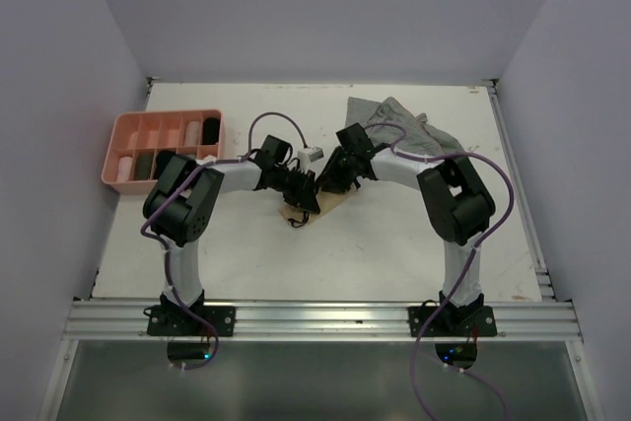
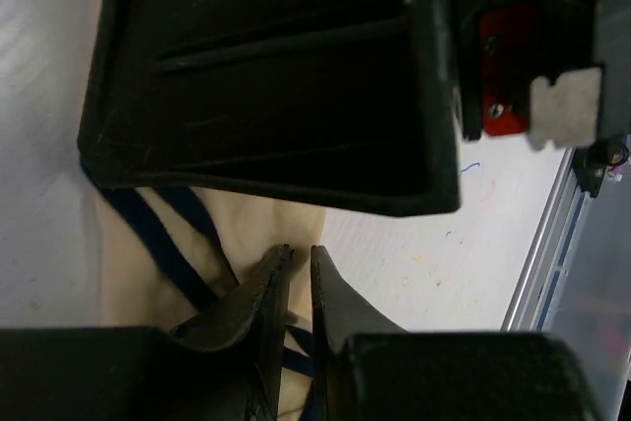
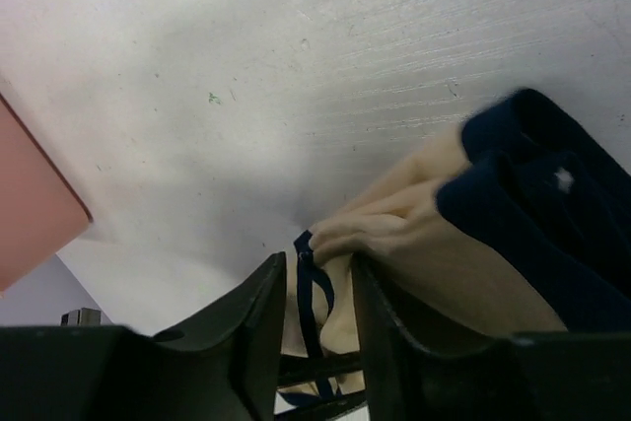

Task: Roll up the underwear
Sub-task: Fold the underwear

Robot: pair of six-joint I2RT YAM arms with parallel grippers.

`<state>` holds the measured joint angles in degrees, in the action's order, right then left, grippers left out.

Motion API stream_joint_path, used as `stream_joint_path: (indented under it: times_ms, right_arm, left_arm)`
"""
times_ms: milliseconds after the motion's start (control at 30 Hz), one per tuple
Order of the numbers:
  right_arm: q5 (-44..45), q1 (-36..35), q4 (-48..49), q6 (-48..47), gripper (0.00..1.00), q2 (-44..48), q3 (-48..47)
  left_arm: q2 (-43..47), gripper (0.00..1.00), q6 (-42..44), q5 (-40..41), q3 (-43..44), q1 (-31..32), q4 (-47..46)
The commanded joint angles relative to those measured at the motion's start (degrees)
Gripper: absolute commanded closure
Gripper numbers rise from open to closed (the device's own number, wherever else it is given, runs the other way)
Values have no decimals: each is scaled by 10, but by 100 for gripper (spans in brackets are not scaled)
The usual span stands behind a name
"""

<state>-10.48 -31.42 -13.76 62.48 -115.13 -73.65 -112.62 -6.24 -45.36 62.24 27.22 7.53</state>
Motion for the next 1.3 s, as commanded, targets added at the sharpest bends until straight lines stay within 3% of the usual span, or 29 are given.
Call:
stream_joint_path:
  times_ms: [0,33,133,200,367,467,567,600,700,833,1067,1267]
  right_arm:
    - [31,17,-31,-17,59,21,17]
    - [32,21,-32,-22,49,34,18]
    - [26,46,-34,-45,34,69,28]
    - [13,66,-12,-63,29,89,46]
    - [-76,101,100,-75,28,148,117]
    - [-159,102,216,-47,39,159,163]
    - [-210,101,278,-32,65,156,190]
    - [-216,101,296,-29,79,160,198]
    - [-234,101,374,-6,93,168,249]
    - [-245,102,483,46,99,131,306]
    - [-205,109,637,78,99,24,364]
    - [-194,115,654,82,97,8,388]
  left_arm:
    - [-1,82,-11,22,-7,-16,-12]
    - [-3,82,-9,17,-7,-17,-6]
    - [-12,83,-7,-2,-9,-19,-5]
    - [-19,83,-10,-17,-9,-19,-7]
    - [-30,85,-17,-45,-8,-20,-14]
    - [-33,86,-13,-52,-4,-20,-9]
    - [-30,87,-11,-58,-3,-20,-8]
    - [-30,87,-11,-60,-4,-20,-9]
    - [-32,87,-14,-71,-2,-20,-16]
    - [-37,87,-24,-84,-3,-20,-28]
    - [-46,87,-15,-85,3,-20,-16]
    - [-47,86,7,-86,6,-23,5]
